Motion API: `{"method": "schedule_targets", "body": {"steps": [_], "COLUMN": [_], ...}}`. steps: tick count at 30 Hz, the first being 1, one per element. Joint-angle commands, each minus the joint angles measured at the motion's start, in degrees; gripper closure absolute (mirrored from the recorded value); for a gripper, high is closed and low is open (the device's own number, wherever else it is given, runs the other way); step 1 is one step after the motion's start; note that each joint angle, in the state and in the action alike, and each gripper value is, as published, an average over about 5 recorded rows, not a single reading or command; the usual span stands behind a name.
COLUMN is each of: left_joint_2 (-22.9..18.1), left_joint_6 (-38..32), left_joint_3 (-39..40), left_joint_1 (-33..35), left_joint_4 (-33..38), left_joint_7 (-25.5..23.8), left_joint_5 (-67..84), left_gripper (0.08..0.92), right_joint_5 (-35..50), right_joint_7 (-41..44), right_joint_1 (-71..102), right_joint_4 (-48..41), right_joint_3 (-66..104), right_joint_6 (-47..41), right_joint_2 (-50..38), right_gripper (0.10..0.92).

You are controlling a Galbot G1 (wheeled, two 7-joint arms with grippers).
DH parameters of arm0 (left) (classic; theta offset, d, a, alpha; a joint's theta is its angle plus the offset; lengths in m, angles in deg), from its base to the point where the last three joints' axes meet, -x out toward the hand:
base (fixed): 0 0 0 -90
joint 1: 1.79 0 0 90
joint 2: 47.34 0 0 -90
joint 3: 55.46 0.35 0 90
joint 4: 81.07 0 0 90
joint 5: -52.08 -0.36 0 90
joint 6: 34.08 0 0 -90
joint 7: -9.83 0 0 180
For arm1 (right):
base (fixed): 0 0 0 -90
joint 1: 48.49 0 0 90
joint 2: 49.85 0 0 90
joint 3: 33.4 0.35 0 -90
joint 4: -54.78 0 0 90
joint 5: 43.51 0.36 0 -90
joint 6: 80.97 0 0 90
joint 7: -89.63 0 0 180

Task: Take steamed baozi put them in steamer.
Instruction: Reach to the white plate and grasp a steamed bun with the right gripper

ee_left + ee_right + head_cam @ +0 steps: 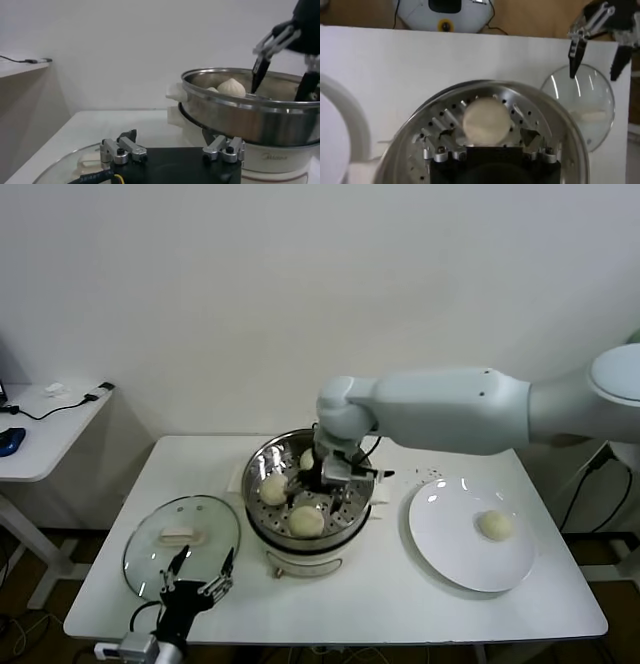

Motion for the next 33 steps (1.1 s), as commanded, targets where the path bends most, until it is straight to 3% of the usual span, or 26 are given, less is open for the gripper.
{"method": "schedule_targets", "body": {"steps": [1,9,17,24,33], "left_joint_2": [-0.1,0.0,-0.5,-1.2,-1.7], "left_joint_6": [-0.1,-0.5,-0.5,-0.5,-0.6], "left_joint_3": [0.1,0.1,-0.2,-0.4,-0.1], "left_joint_1": [0.1,-0.2,-0.1,0.9,1.1], "left_joint_4": [0.2,-0.3,-1.3,-1.8,-2.7], "left_joint_7": [0.0,0.0,-0.1,-0.1,-0.2], "left_joint_5": [-0.2,-0.2,-0.7,-1.8,-2.8], "left_gripper": [0.177,0.177,0.177,0.177,0.177], "right_joint_5": [12.9,18.6,12.5,3.6,0.3], "right_joint_7": [3.2,7.4,7.1,4.7,3.8], "right_joint_1": [-10.8,-20.8,-3.0,25.7,36.4], "right_joint_4": [-2.7,-1.7,-3.4,-13.0,-24.2], "right_joint_3": [-3.3,-22.2,-15.8,10.2,20.4], "right_joint_6": [-4.9,-23.2,-30.6,-32.3,-31.6], "right_joint_2": [-13.0,-31.3,-42.5,-41.6,-33.3], "right_gripper": [0.203,0.202,0.202,0.203,0.203]}}
